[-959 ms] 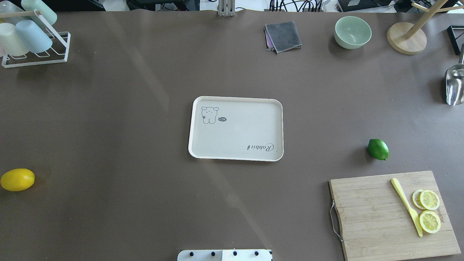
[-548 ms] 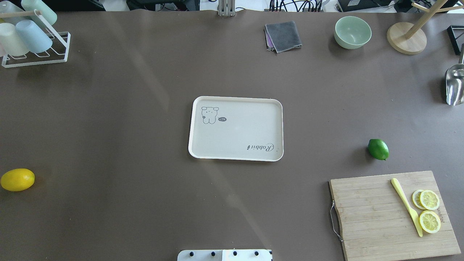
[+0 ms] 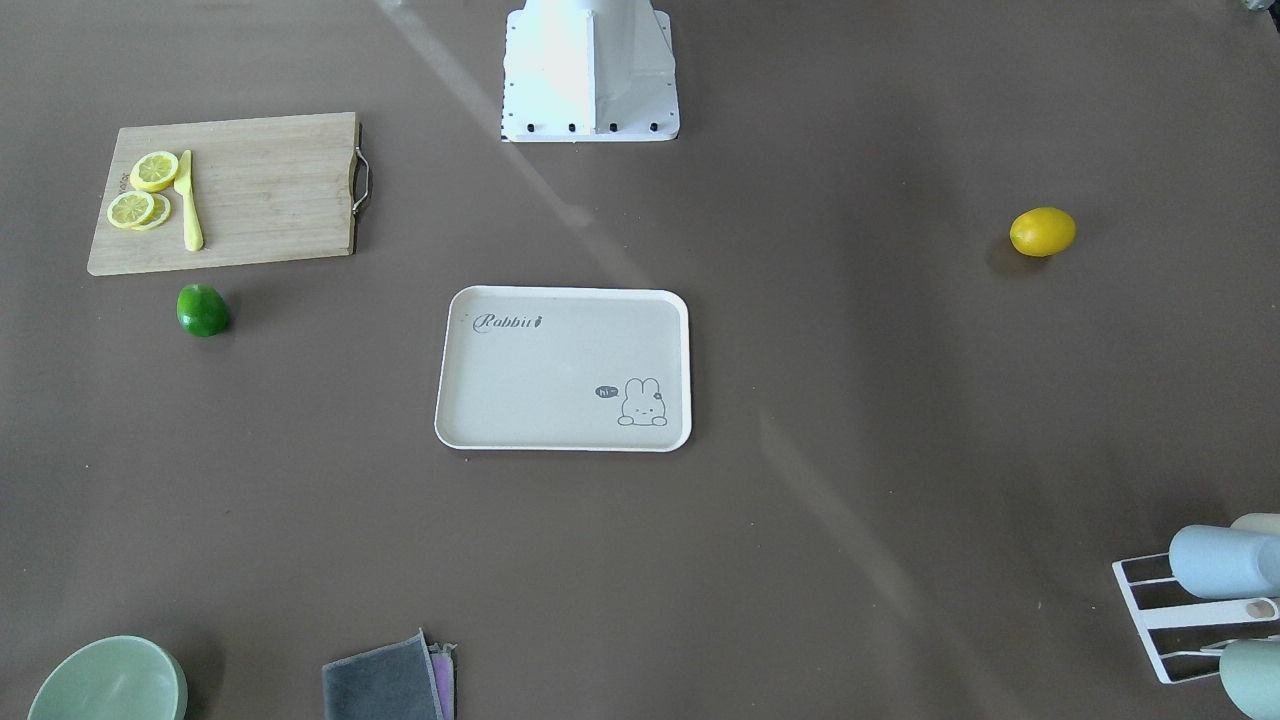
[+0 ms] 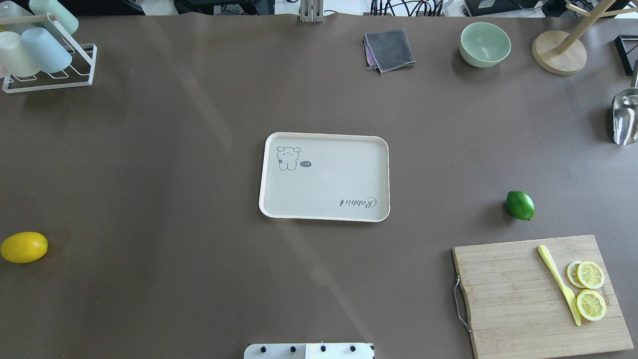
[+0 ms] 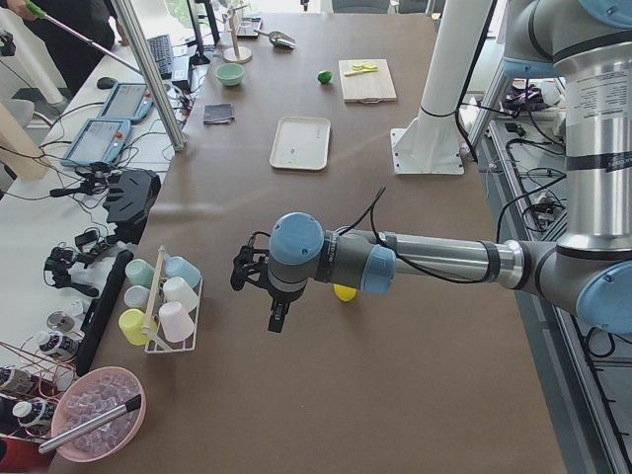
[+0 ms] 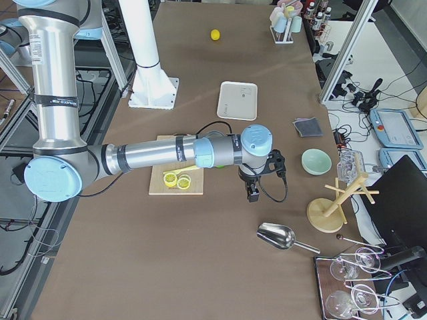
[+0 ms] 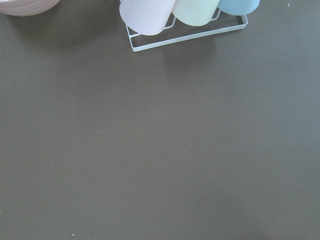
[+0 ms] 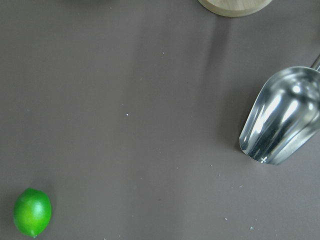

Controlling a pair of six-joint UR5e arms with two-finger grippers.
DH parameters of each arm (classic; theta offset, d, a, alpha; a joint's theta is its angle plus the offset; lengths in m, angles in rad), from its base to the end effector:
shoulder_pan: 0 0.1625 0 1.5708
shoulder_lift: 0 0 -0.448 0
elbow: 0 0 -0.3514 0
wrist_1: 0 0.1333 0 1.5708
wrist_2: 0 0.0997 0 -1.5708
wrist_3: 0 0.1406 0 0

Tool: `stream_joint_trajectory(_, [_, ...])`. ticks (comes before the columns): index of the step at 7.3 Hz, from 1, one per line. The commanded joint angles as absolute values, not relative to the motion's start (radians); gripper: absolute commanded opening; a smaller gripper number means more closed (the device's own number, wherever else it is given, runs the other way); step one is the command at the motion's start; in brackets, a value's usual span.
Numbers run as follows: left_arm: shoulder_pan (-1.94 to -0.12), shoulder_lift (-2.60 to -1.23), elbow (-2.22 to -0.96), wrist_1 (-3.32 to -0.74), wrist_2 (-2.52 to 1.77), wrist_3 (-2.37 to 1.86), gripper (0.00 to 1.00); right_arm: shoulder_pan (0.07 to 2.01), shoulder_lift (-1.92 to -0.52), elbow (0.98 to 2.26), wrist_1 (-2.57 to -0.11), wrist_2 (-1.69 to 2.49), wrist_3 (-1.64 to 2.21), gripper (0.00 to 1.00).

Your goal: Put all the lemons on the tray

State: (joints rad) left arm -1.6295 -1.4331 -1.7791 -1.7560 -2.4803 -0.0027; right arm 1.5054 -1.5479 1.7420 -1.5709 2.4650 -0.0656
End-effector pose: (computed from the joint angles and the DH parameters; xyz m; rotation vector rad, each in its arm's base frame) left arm -0.0462 -0.4053 0.6398 0.2630 0.8970 0.0595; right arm -0.0071 -0.4704 0.6098 0.1813 -0.8928 -0.2086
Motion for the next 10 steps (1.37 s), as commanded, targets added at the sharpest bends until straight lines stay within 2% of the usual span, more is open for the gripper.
stream_joint_trajectory(1, [-1.629, -1.440, -1.773, -1.792, -2.523, -0.094, 0.98, 1.470, -1.545, 1.735, -1.545, 2.576, -0.063, 1.00])
stream_joint_trajectory(2, [-1.628, -1.443, -1.767, -1.862, -2.522, -0.094, 0.98, 1.445, -1.542, 1.736, -1.530, 2.623, -0.063, 1.00])
stream_joint_trajectory(5, [-1.595, -1.418, -1.692, -2.040, -2.517, -0.053, 0.98, 1.393, -1.560, 1.665, -1.243, 2.612, -0.063, 1.00])
stream_joint_trajectory(8, [-1.566, -1.391, -1.646, -2.212, -2.522, -0.011, 0.98, 1.341, -1.513, 1.663, -1.235, 2.588, 0.042, 1.00])
stream_joint_trajectory(10, [-1.507, -1.371, -1.647, -2.298, -2.519, -0.024, 0.98, 1.226, -1.477, 1.664, -1.143, 2.499, 0.272, 1.00])
